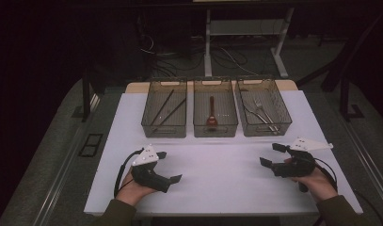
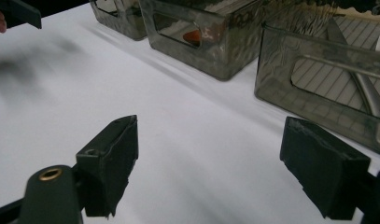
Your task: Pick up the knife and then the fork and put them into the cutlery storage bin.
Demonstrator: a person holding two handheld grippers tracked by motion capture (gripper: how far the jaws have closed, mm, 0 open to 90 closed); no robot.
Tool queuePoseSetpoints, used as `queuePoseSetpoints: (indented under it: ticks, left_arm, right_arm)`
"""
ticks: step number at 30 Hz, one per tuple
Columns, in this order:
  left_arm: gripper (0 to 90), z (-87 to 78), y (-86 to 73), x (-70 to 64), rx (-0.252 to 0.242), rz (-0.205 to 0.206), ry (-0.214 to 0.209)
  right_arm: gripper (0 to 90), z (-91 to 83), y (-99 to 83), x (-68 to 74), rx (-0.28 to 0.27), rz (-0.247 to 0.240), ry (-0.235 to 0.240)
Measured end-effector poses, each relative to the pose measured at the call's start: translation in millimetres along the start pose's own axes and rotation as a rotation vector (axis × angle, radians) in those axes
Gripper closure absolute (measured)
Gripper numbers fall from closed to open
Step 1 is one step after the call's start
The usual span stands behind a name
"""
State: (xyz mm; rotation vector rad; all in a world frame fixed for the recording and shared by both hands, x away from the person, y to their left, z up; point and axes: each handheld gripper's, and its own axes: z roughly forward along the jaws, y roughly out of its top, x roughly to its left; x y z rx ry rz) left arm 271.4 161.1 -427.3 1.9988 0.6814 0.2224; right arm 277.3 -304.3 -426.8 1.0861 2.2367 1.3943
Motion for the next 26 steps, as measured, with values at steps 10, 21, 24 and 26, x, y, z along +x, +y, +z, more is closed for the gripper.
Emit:
queuePoseSetpoints:
  ticks: [10,21,24,26]
  left_arm:
    - [0.0,-0.5,0.1,-0.1,0.002,0.006,-0.002]
    - [0.0,-0.8,0.0,0.0,0.002,0.004,-0.003]
    - [0.0,-0.7,0.0,-0.1,0.002,0.004,-0.003]
    - [0.0,-0.5,-0.1,0.0,0.004,0.004,-0.003]
  right_arm:
    - [18.6,-3.2,-13.9,4.4,-0.013,0.024,0.03]
    - [18.5,-4.0,-23.0,11.2,0.017,-0.003,0.033]
    - [18.5,-3.9,-23.4,11.4,0.021,-0.002,0.036]
    - [18.3,-3.8,-23.2,11.4,0.021,-0.004,0.038]
